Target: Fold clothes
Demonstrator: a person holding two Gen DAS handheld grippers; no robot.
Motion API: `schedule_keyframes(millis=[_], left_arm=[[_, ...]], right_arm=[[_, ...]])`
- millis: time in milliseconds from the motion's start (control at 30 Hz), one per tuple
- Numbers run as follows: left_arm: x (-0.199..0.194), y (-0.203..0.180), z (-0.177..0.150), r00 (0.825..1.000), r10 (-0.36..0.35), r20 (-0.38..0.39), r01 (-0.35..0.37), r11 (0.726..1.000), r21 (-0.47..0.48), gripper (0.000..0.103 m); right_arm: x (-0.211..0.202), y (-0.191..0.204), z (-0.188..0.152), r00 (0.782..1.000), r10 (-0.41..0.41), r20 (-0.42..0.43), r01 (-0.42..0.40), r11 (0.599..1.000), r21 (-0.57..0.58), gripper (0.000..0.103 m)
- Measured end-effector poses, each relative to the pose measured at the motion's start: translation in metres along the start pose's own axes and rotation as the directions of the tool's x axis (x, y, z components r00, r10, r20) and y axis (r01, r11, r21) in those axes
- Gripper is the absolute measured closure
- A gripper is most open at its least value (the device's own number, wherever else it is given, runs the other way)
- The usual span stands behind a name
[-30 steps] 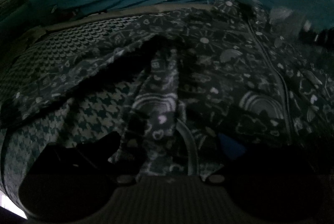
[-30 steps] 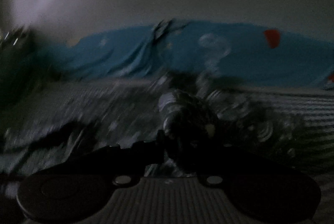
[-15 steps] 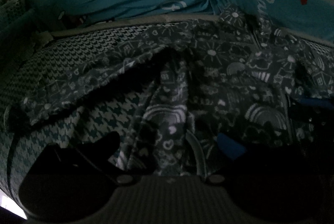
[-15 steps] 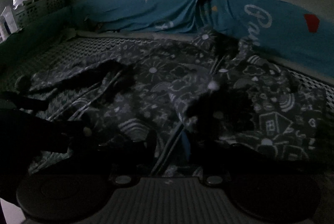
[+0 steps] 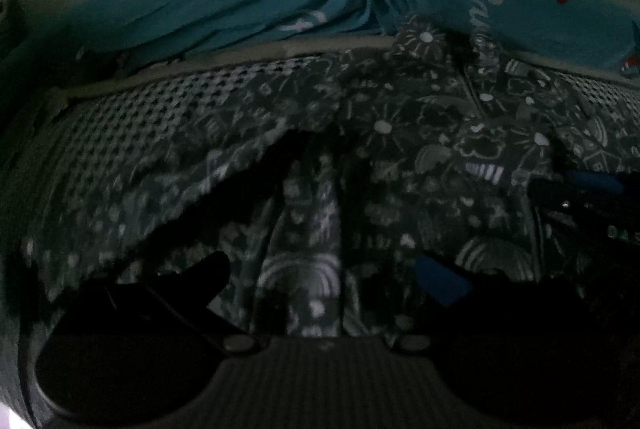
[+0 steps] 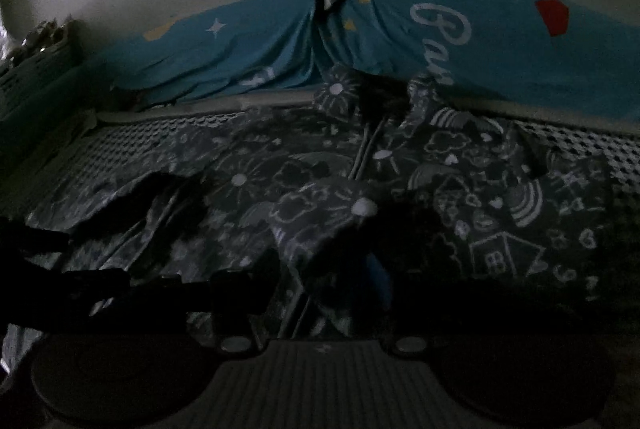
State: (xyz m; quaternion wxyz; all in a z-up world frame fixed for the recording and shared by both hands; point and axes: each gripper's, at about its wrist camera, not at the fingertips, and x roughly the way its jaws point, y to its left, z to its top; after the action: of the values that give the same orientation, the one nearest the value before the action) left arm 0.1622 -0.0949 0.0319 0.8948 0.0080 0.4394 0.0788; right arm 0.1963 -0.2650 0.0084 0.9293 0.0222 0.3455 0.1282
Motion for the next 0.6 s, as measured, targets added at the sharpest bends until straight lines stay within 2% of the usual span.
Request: schedule_keyframes(millis=[133, 200, 267, 433, 600], left_arm=[[0.008, 0.005, 0.013, 1.000, 0.000, 0.001, 0.000, 1.000, 0.010, 0.000], [0.011, 0.010, 0.018, 1.000, 0.000, 0.004, 0.000, 1.000, 0.006, 0.000], [0.014, 0.014, 0.020, 1.000, -0.004, 0.003, 0.004, 1.000, -0.011, 0.000], [0.015, 0.024, 0.016, 1.000, -0.029, 0.003, 0.029, 0.999, -0.037, 0.000], [0.016, 0.035, 0.011, 1.000, 0.000, 0.015, 0.001, 0.999, -0.042, 0.000]], right_arm=[[0.015, -0.002, 0.003, 1.000, 0.004, -0.007, -0.004, 1.000, 0.030, 0.053], [0.021, 0.000, 0.004, 1.000, 0.016, -0.011, -0.016, 0.999, 0.028, 0.062], [0.024, 0.005, 0.005, 1.000, 0.024, -0.016, -0.024, 1.000, 0.008, 0.084], [0.020, 0.009, 0.014, 0.999, 0.030, 0.018, -0.030, 0.999, 0.016, 0.089], [0.008, 0.006, 0.032, 0.995, 0.029, 0.095, -0.035, 0.998, 0.055, 0.089]])
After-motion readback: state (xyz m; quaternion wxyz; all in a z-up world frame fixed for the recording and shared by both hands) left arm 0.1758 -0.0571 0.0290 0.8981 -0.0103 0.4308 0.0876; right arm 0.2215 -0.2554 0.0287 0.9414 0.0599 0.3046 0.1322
